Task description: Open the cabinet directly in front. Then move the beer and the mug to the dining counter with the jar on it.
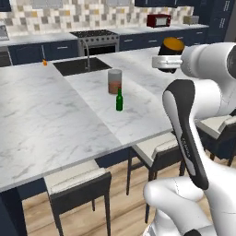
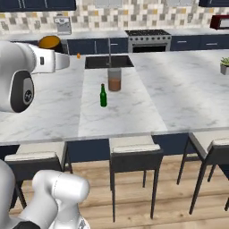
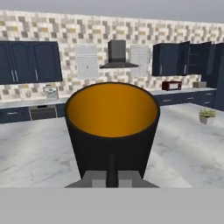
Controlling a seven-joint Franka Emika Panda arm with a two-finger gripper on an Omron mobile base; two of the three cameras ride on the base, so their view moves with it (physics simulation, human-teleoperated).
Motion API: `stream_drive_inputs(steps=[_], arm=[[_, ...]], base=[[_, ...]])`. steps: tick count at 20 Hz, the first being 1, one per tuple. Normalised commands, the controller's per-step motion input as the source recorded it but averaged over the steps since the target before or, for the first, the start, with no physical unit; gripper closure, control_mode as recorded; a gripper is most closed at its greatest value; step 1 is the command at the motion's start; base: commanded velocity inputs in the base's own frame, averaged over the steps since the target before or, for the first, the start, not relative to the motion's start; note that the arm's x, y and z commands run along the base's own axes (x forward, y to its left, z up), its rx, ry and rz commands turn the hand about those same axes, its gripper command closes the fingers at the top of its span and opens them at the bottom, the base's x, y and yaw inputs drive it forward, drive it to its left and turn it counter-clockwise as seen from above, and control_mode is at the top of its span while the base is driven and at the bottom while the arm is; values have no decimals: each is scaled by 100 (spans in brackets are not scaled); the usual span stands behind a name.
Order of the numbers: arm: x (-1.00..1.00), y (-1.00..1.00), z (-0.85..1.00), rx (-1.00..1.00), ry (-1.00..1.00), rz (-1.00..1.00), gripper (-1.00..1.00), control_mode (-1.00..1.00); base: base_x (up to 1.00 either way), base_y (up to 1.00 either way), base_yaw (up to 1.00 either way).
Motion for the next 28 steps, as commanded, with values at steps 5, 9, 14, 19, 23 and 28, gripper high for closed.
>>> stream_drive_inputs(steps=[5, 9, 14, 19, 23, 28], arm=[[0, 0, 0, 0, 0, 0, 100, 100], [0, 0, 0, 0, 0, 0, 100, 100], [0, 0, 0, 0, 0, 0, 100, 100], [0, 0, 0, 0, 0, 0, 100, 100], [0, 0, 0, 0, 0, 0, 100, 100], [0, 0, 0, 0, 0, 0, 100, 100]], base=[[0, 3, 0], [2, 0, 0], [4, -66, 1], [14, -97, 4], [12, -97, 6], [27, -50, 9]])
